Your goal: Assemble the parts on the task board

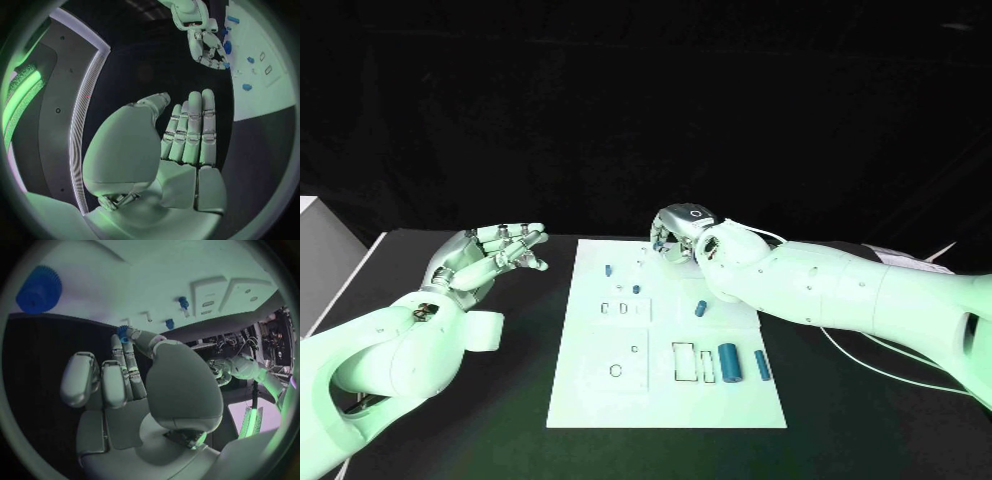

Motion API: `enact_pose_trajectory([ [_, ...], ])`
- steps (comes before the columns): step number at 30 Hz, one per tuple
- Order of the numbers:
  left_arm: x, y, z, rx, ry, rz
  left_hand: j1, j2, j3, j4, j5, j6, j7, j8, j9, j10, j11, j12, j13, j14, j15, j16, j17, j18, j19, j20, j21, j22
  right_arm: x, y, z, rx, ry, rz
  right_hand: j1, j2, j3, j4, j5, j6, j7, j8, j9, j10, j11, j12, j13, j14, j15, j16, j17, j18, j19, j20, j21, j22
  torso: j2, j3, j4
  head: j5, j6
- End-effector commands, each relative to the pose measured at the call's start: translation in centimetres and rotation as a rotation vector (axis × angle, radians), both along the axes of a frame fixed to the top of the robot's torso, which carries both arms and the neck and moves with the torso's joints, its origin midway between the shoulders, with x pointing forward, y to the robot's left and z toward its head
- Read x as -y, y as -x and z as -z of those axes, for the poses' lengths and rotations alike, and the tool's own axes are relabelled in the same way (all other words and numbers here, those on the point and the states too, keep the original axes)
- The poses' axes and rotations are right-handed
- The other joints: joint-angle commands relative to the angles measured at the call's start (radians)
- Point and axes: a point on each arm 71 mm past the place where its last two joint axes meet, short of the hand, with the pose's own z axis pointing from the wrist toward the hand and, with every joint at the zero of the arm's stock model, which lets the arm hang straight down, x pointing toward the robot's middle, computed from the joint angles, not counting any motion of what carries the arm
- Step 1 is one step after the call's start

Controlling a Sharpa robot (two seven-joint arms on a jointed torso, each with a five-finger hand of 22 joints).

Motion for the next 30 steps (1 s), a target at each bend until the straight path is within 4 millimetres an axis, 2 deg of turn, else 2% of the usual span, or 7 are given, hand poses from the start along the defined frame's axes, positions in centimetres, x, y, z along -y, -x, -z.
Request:
enact_pose_trajectory([
  [1, 0.4, 0.1, -0.2, 0.012, 0.005, 0.025, -0.006, 0.001, 0.005, 0.001, -0.005, 0.006, -0.003, 0.007, 0.001, 0.007, -0.001, 0.003, 0.002, -0.008, -0.001, 0.004, 0.001, 0.001, -0.005, -0.001, 0.004, 0.001, -0.2, -0.3, -0.1, 0.013, -0.009, -0.005, 0.026, 0.024, 0.004, -0.01, 0.003, -0.002, 0.005, 0.003, 0.001, 0.047, -0.037, -0.002, 0.035, 0.034, -0.005, 0.006, 0.0, -0.017, 0.002, -0.006, 0.003, 0.001, 0.001, -0.0012, 0.0019, 0.001, -0.002],
  [6, 0.5, 0.1, -0.2, 0.013, 0.004, 0.027, -0.006, 0.001, 0.005, 0.001, -0.005, 0.006, -0.003, 0.007, 0.001, 0.007, -0.001, 0.003, 0.002, -0.008, -0.001, 0.004, 0.001, 0.001, -0.005, -0.001, 0.004, 0.001, -0.6, -0.7, -0.1, 0.013, -0.008, -0.003, 0.025, 0.023, 0.004, -0.011, 0.003, -0.003, 0.005, 0.003, 0.002, 0.046, -0.037, -0.002, 0.035, 0.034, -0.005, 0.007, 0.002, -0.016, 0.002, -0.006, 0.002, -0.001, 0.002, -0.0044, 0.0067, -0.002, -0.001],
  [20, 0.6, 0.2, -0.3, 0.016, 0.003, 0.032, -0.006, 0.001, 0.005, 0.001, -0.005, 0.006, -0.003, 0.007, 0.001, 0.007, -0.001, 0.003, 0.002, -0.008, -0.001, 0.004, 0.001, 0.001, -0.005, -0.001, 0.004, 0.001, -1.7, -1.1, 0.2, -0.007, -0.001, -0.013, 0.023, 0.022, 0.003, -0.011, 0.004, -0.005, 0.006, 0.003, 0.003, 0.045, -0.036, -0.004, 0.036, 0.034, -0.004, 0.007, 0.002, -0.017, 0.002, -0.005, 0.003, 0.0, 0.007, -0.0057, 0.0067, 0.005, -0.001],
  [30, 0.6, 0.3, -0.4, 0.017, 0.003, 0.032, -0.006, 0.001, 0.005, 0.001, -0.005, 0.006, -0.003, 0.007, 0.001, 0.007, -0.001, 0.003, 0.002, -0.008, -0.001, 0.004, 0.001, 0.001, -0.005, -0.001, 0.004, 0.001, -1.8, -1.3, 0.3, -0.017, 0.007, -0.008, 0.021, 0.021, 0.003, -0.012, 0.004, -0.006, 0.006, 0.003, 0.004, 0.045, -0.036, -0.005, 0.036, 0.034, -0.004, 0.008, 0.003, -0.017, 0.002, -0.005, 0.004, 0.002, 0.008, -0.008, 0.0098, 0.003, -0.003],
])
